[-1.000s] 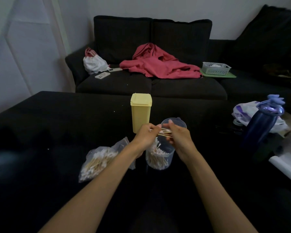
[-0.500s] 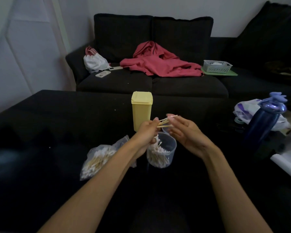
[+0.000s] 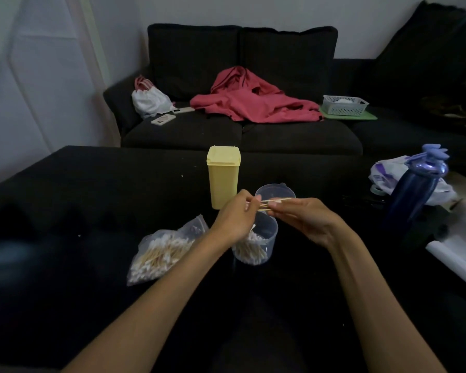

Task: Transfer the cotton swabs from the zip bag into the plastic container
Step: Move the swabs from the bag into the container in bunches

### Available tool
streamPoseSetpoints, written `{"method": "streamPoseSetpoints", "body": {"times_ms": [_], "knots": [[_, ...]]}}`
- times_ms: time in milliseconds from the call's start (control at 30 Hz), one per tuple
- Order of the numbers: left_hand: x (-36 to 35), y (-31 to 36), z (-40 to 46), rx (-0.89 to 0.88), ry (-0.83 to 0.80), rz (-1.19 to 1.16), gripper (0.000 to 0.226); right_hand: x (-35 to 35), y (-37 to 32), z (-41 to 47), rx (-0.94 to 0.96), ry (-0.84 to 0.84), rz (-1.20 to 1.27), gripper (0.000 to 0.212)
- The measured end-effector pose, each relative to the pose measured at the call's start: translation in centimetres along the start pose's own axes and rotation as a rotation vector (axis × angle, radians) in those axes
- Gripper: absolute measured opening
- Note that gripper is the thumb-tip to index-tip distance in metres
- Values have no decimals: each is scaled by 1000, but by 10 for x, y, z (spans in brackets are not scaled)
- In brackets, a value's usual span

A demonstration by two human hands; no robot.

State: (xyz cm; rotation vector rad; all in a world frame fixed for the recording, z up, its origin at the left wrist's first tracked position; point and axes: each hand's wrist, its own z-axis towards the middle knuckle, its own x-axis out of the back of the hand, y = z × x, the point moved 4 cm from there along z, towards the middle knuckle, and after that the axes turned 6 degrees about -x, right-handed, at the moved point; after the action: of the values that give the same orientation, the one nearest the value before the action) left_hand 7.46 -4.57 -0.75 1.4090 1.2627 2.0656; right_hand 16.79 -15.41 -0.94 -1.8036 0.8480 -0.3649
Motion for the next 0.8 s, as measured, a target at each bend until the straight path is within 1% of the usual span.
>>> {"method": "streamPoseSetpoints", "body": {"times_ms": [67, 133, 233, 300, 367, 467, 533, 600, 633, 700, 800], "knots": [[-1, -5, 0, -16, -39, -35, 26, 2, -3, -3, -7, 38, -111, 7], [-1, -9, -1, -53, -51, -85, 25, 3, -6, -5, -11, 36, -183, 7], [-1, -12, -2, -99, 16, -150, 24, 0, -9, -8, 42, 20, -192, 8], [0, -12, -1, -114, 61, -163, 24, -1, -9, -8, 108, 56, -184, 6], [0, -11, -1, -132, 59, -181, 25, 0, -10, -8, 146, 96, -221, 7], [3, -11, -3, -169, 30, -183, 29, 3, -15, -13, 163, 95, -338, 13], [12, -12, -6, -186, 3, -49, 31, 6, -22, -17, 230, 136, -543, 14], [22, -16, -14, -252, -39, 184, 31, 2, -33, -19, 350, 188, -835, 14], [26, -17, -18, -292, -69, 299, 34, -3, -39, -18, 408, 181, -973, 13], [29, -23, -25, -319, -127, 460, 43, -17, -44, -11, 462, 99, -1179, 9], [26, -32, -27, -298, -142, 581, 47, -34, -46, 2, 421, -26, -1443, 7]]}}
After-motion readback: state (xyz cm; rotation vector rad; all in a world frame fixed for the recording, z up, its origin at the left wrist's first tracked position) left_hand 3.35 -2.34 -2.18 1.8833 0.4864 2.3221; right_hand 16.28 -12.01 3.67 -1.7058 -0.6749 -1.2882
